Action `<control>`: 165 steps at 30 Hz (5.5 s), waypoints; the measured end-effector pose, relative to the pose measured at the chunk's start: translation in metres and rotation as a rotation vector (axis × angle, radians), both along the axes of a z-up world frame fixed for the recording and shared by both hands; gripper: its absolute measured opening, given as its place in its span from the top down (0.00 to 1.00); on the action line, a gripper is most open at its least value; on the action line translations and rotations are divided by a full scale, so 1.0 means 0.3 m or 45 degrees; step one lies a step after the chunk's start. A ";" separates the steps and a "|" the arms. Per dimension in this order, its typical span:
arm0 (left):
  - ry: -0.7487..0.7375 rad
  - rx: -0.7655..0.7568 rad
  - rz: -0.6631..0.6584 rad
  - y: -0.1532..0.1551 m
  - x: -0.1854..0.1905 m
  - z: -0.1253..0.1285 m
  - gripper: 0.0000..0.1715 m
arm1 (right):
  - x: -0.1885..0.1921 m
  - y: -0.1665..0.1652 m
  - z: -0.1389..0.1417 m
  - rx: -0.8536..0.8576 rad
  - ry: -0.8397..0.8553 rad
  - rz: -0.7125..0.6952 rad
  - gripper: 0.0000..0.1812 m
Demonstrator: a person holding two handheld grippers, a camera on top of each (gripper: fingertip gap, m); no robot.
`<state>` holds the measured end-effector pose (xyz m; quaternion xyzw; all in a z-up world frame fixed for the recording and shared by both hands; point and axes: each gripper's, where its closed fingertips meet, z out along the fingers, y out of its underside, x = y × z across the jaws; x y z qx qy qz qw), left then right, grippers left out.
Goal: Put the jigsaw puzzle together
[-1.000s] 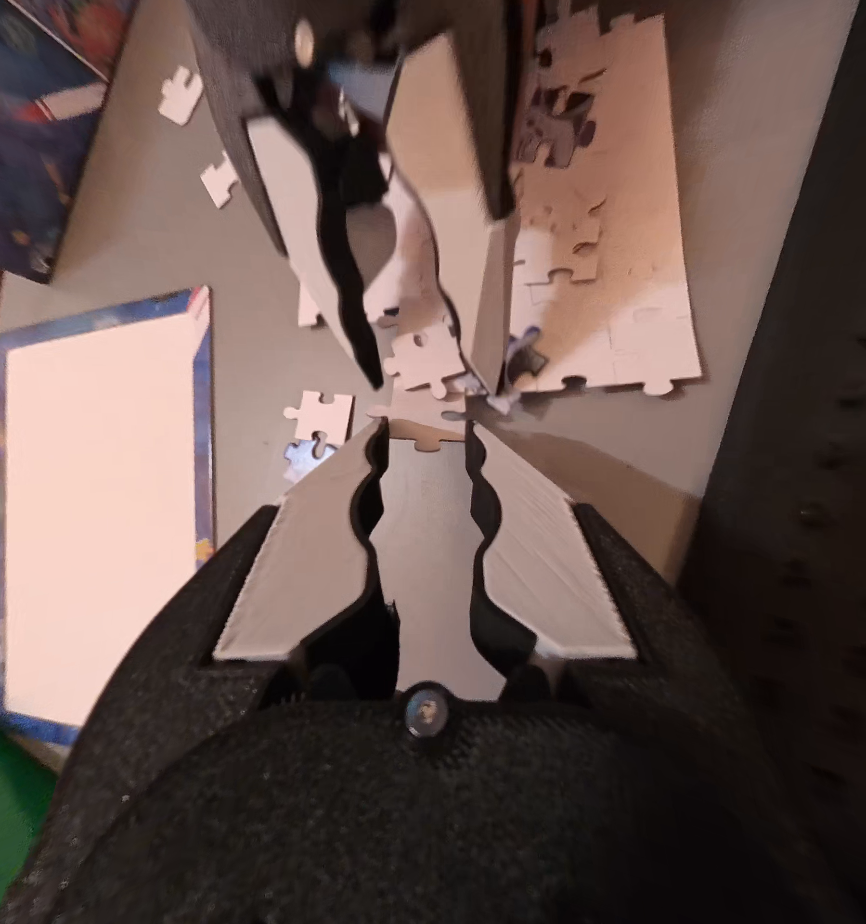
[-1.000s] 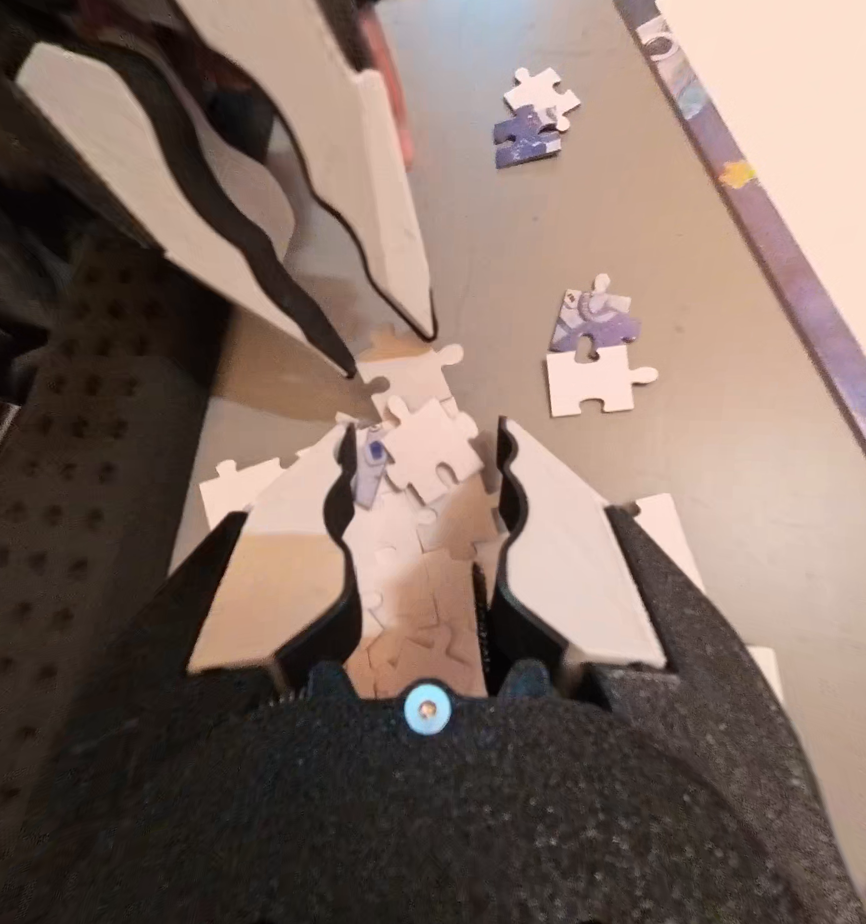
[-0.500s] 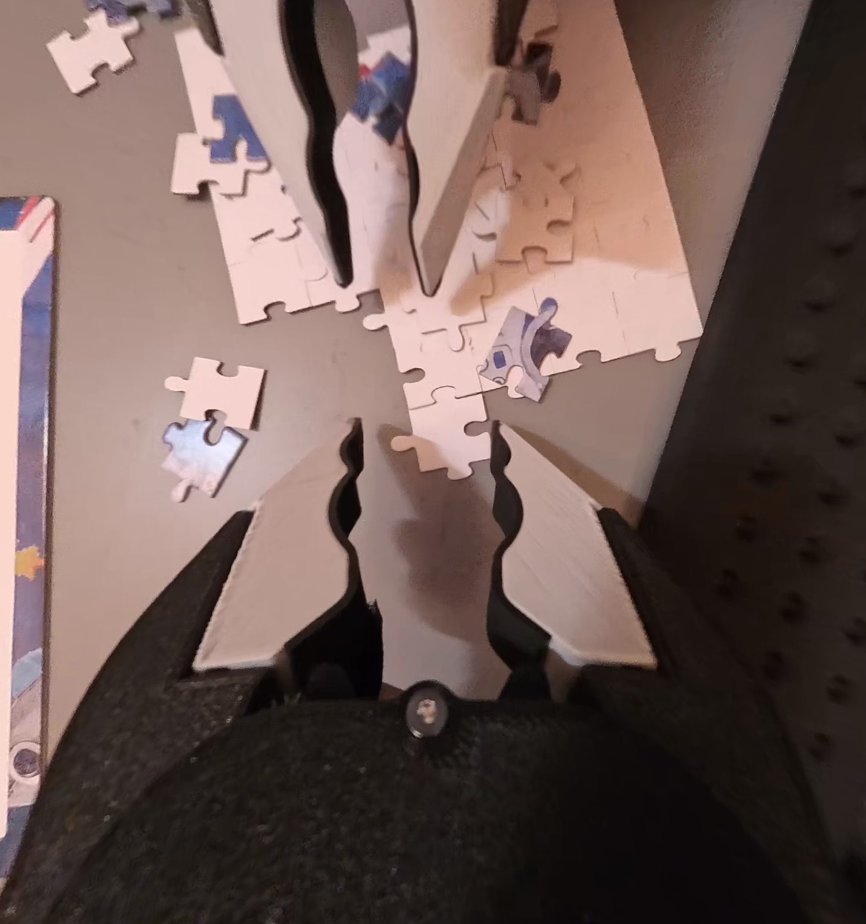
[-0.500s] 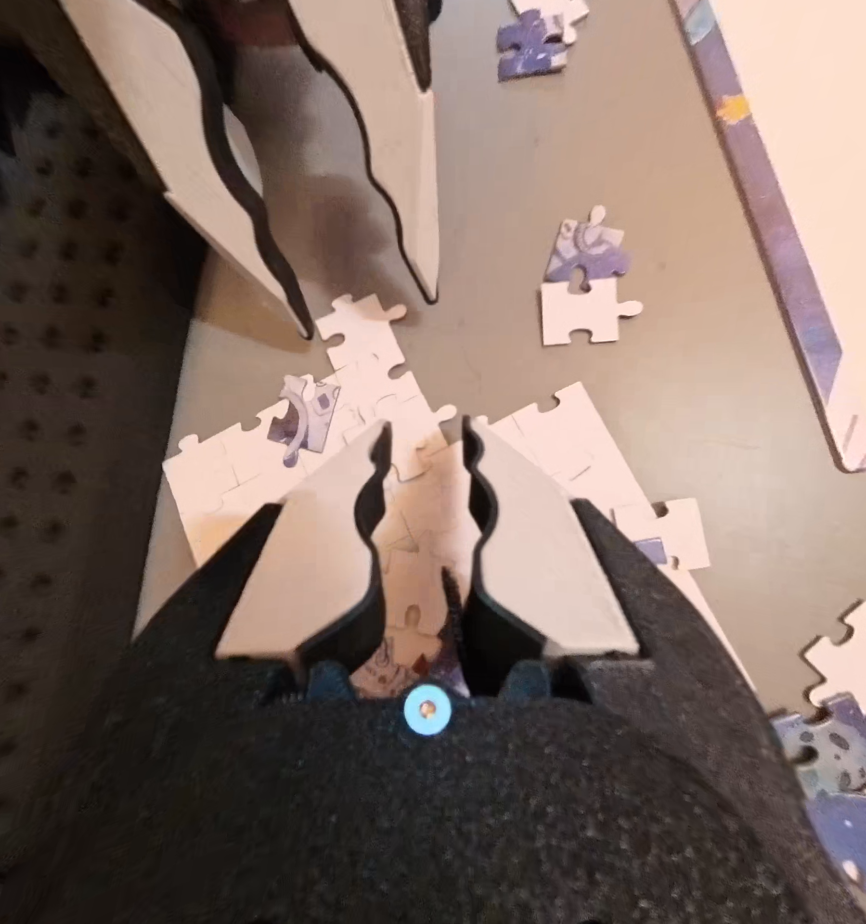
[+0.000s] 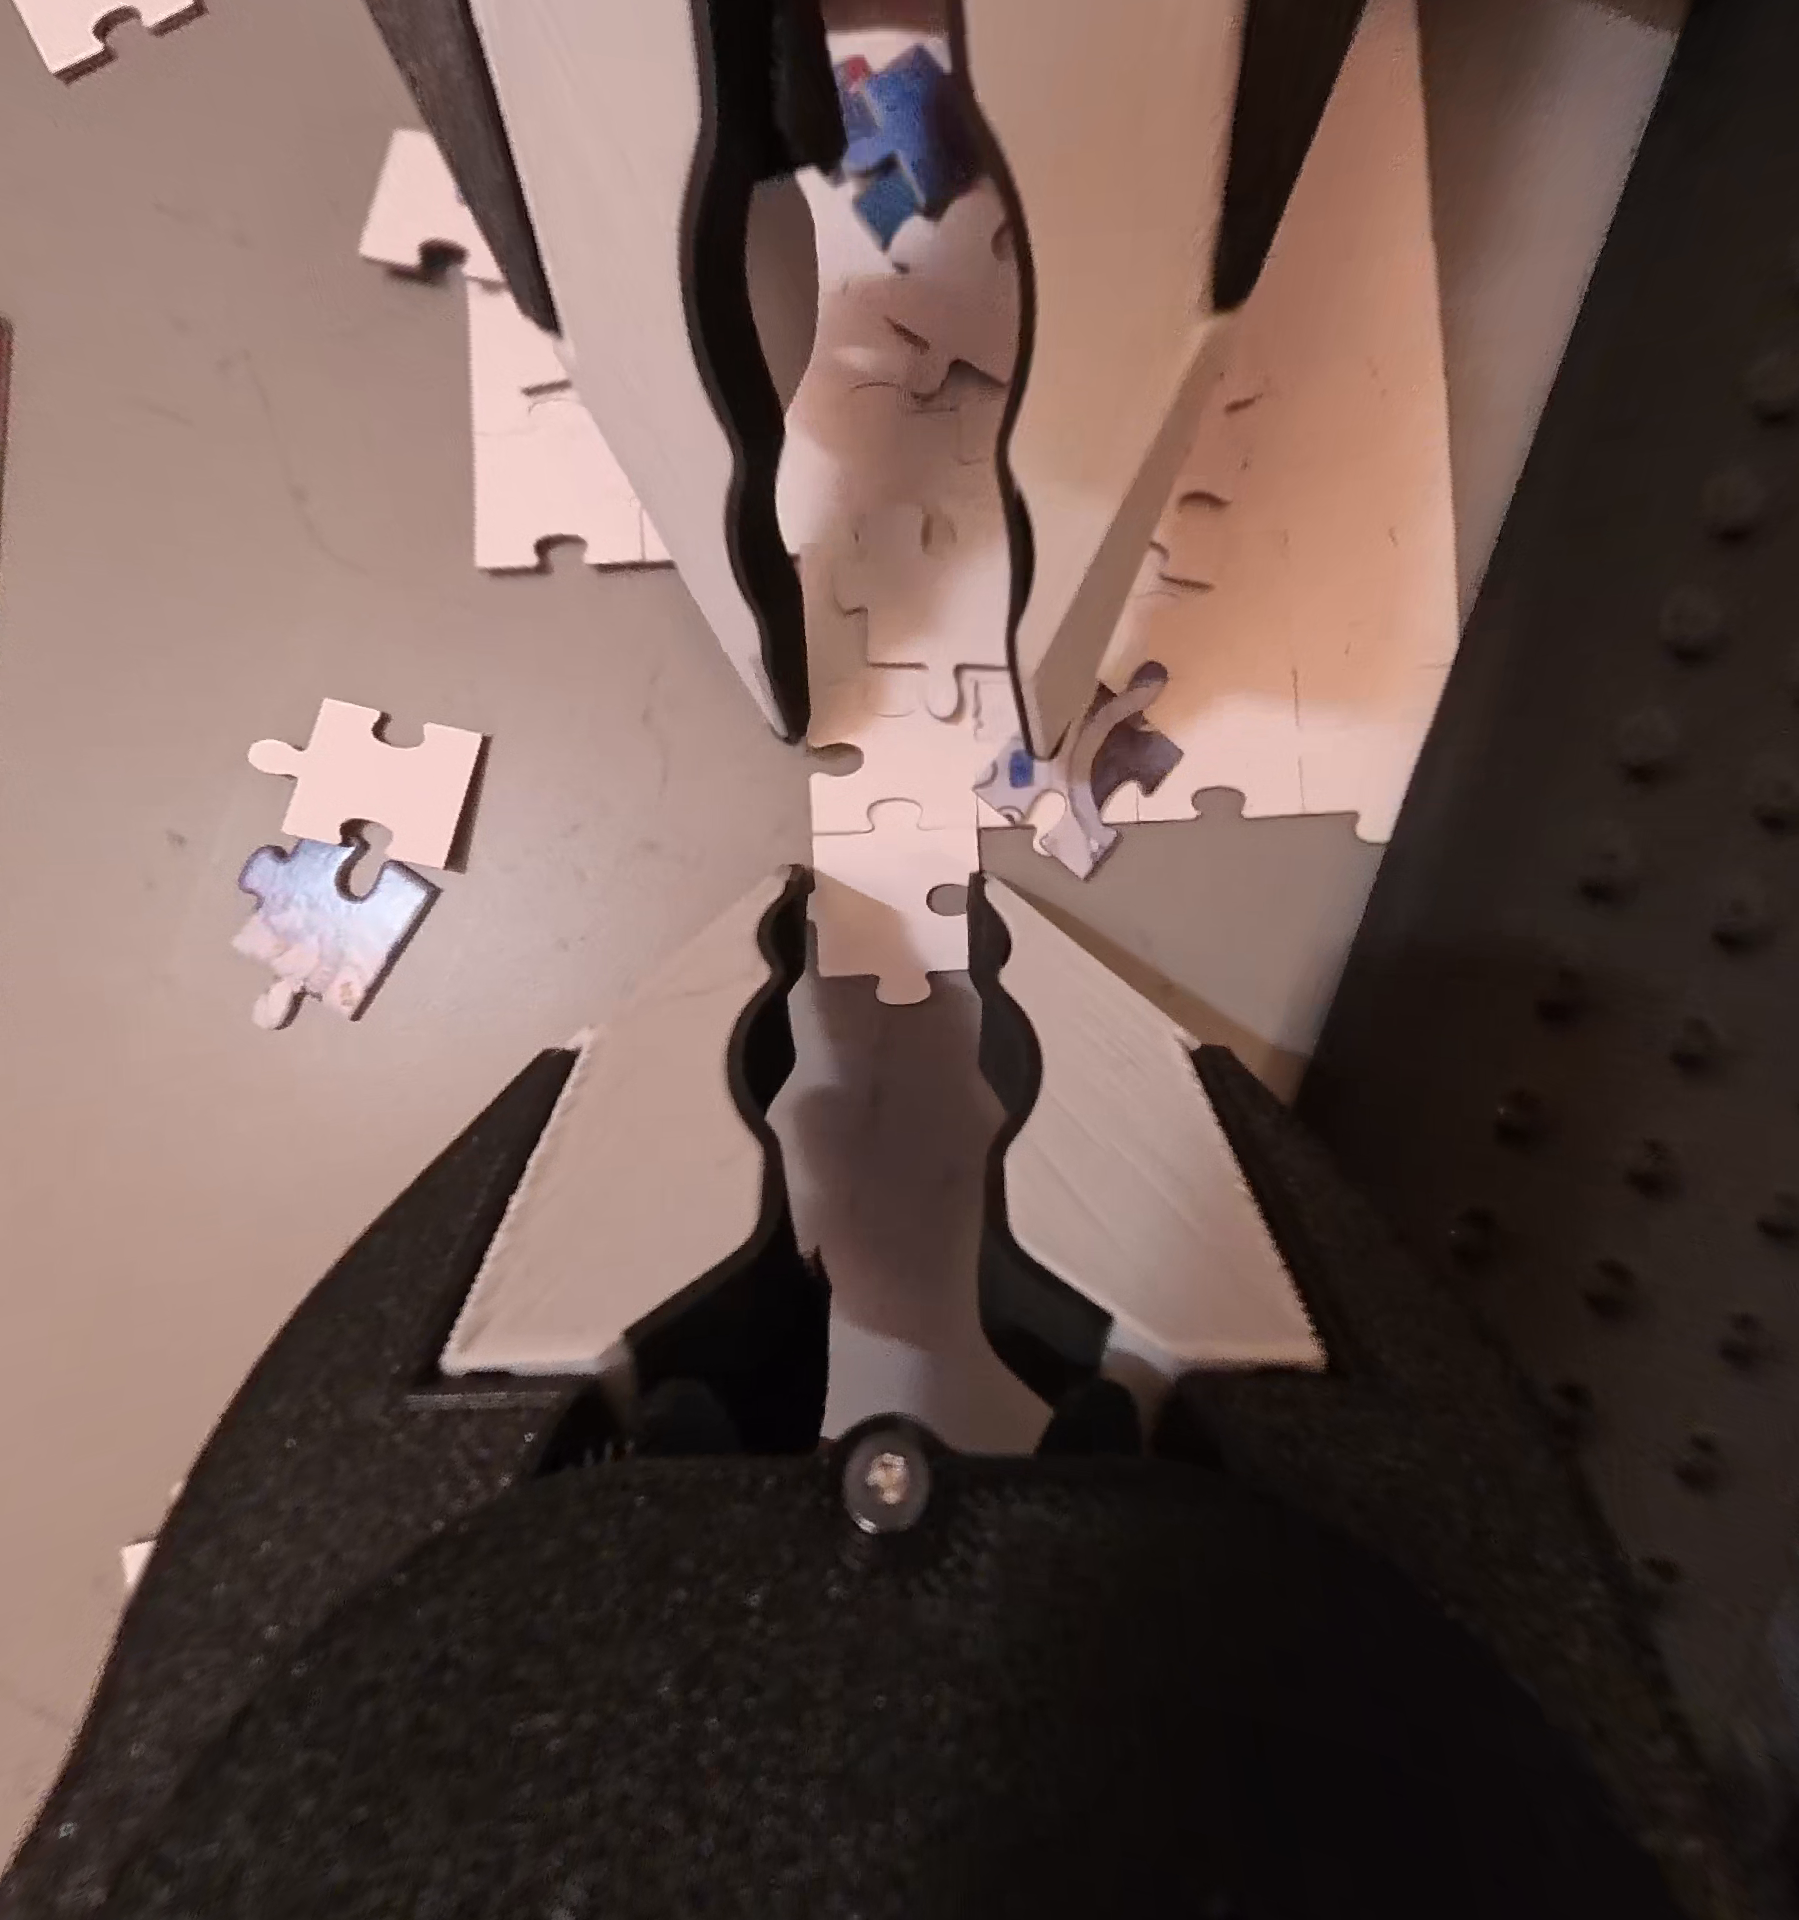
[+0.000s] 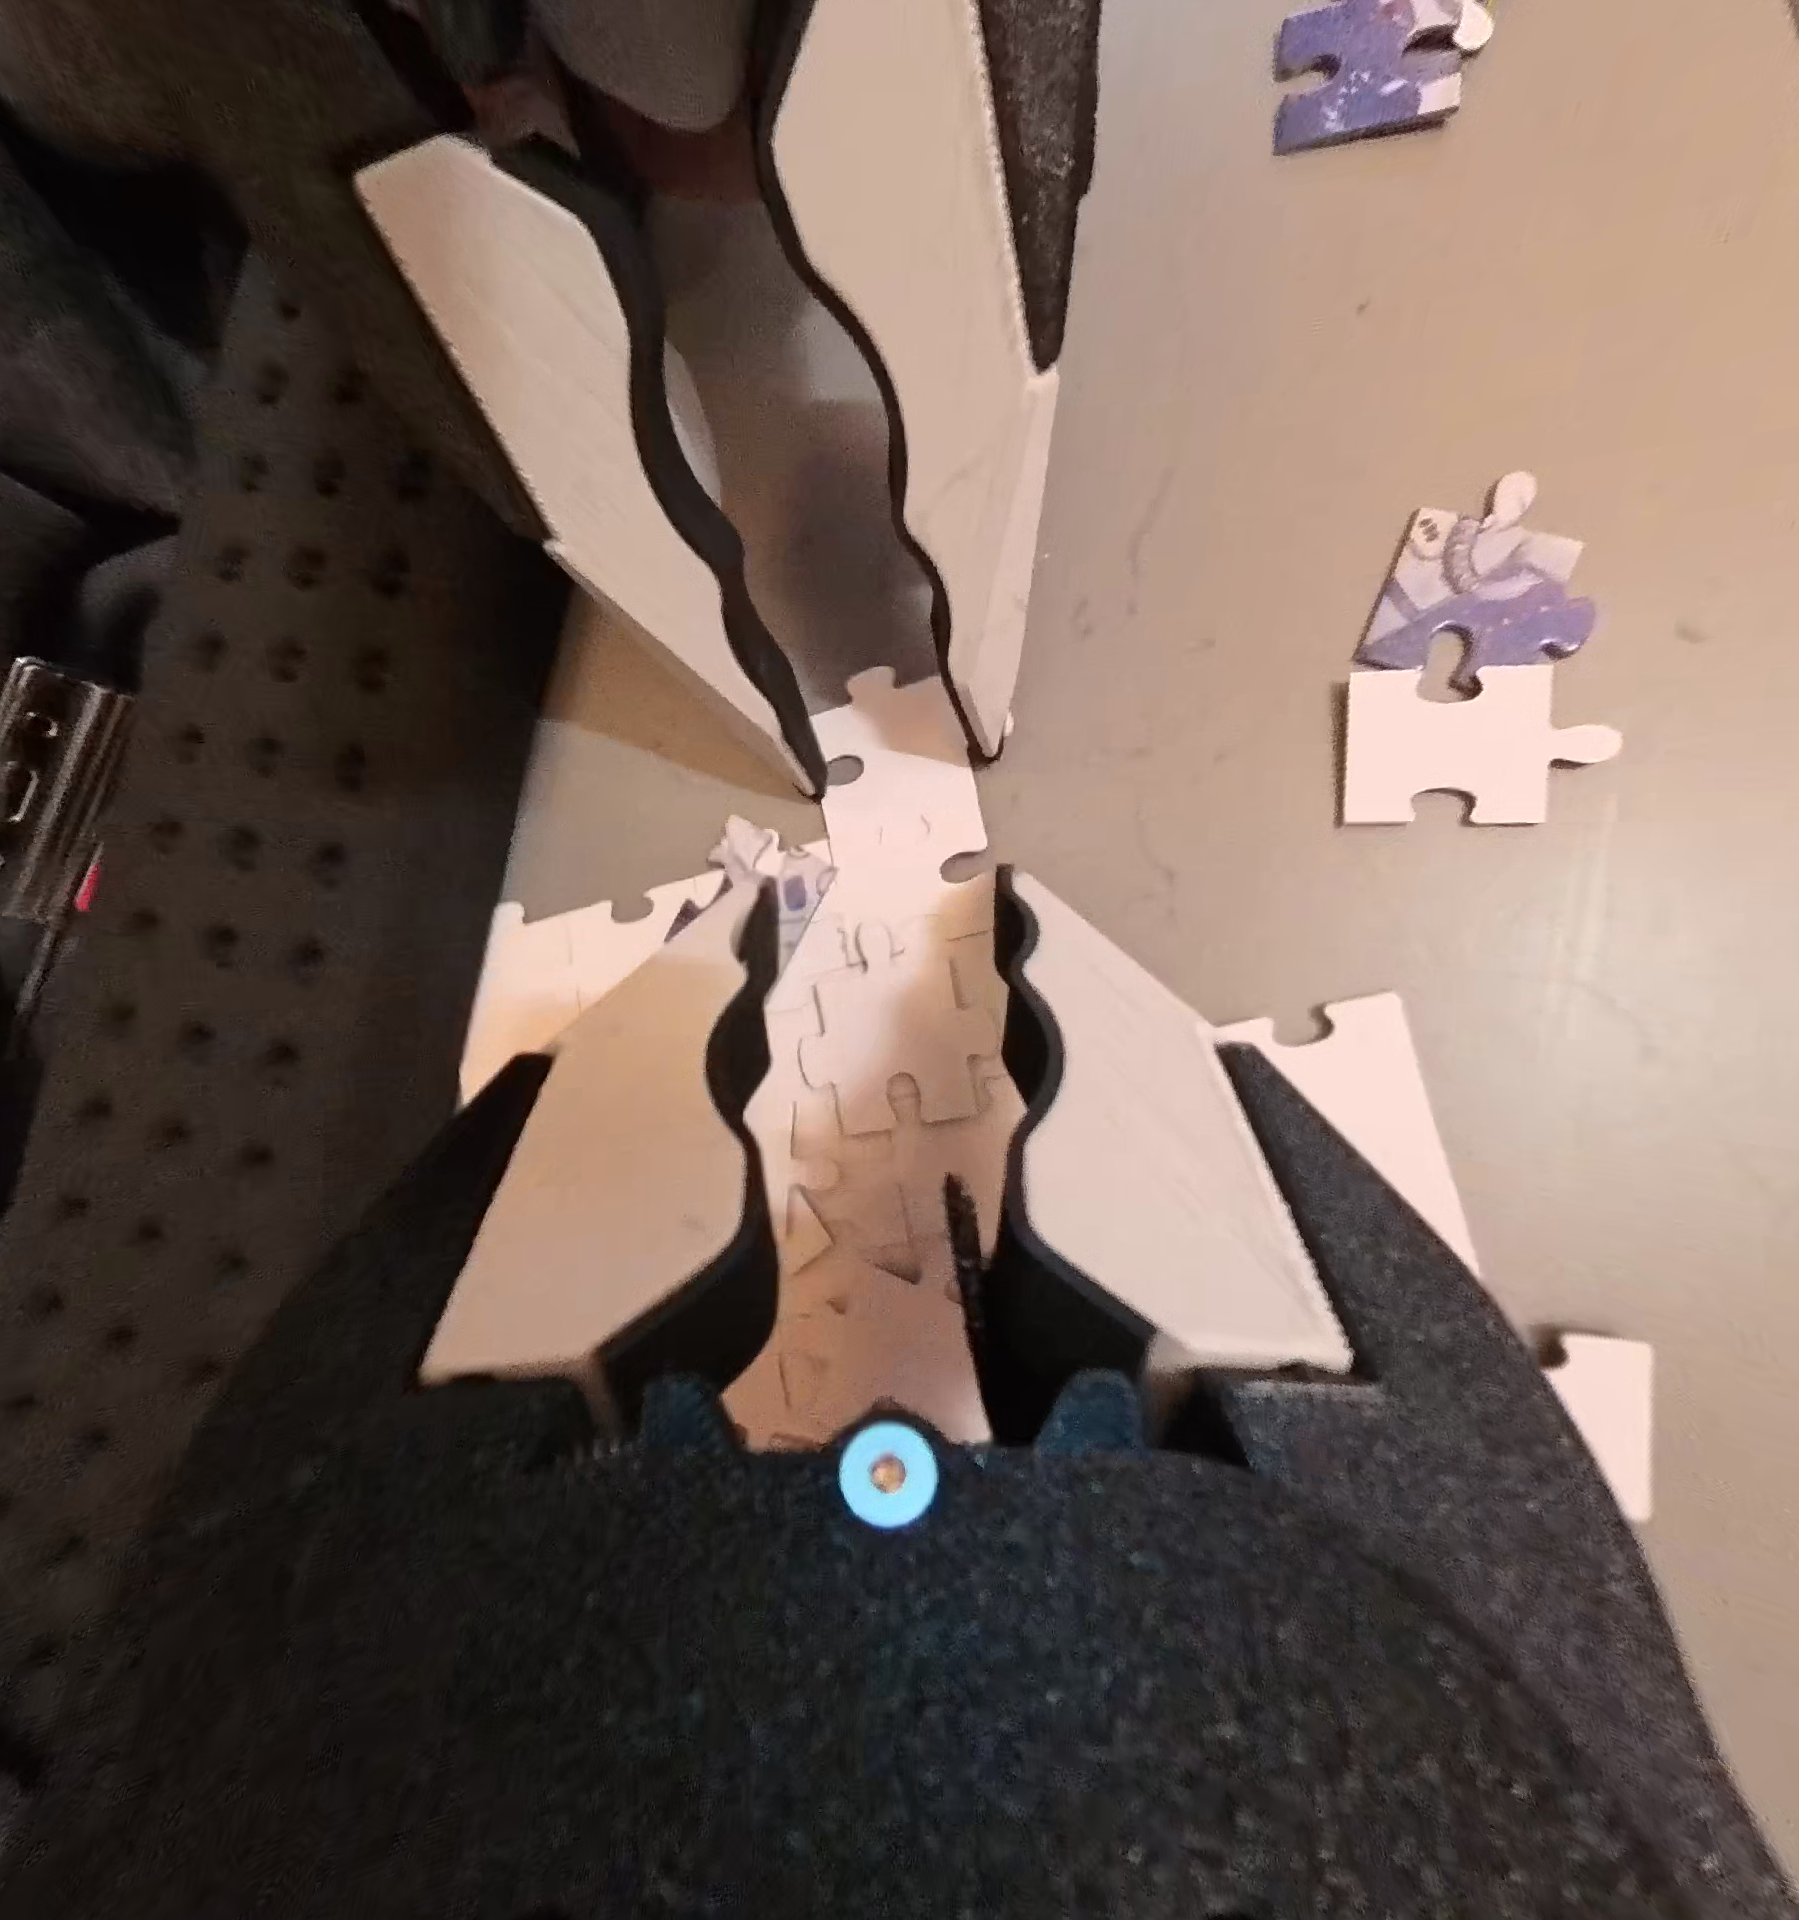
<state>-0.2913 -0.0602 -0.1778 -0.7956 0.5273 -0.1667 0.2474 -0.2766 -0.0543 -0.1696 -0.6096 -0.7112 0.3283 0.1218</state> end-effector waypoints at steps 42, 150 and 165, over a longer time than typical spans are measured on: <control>-0.146 -0.066 0.191 0.088 -0.096 0.003 0.99 | 0.020 0.085 -0.025 0.151 -0.041 -0.091 1.00; -0.150 -0.038 0.099 -0.111 0.048 0.003 1.00 | 0.183 0.258 -0.018 0.115 -0.167 -0.480 0.65; -0.151 -0.036 0.099 -0.112 0.048 0.003 1.00 | 0.213 0.206 0.136 -0.317 0.097 -0.425 0.87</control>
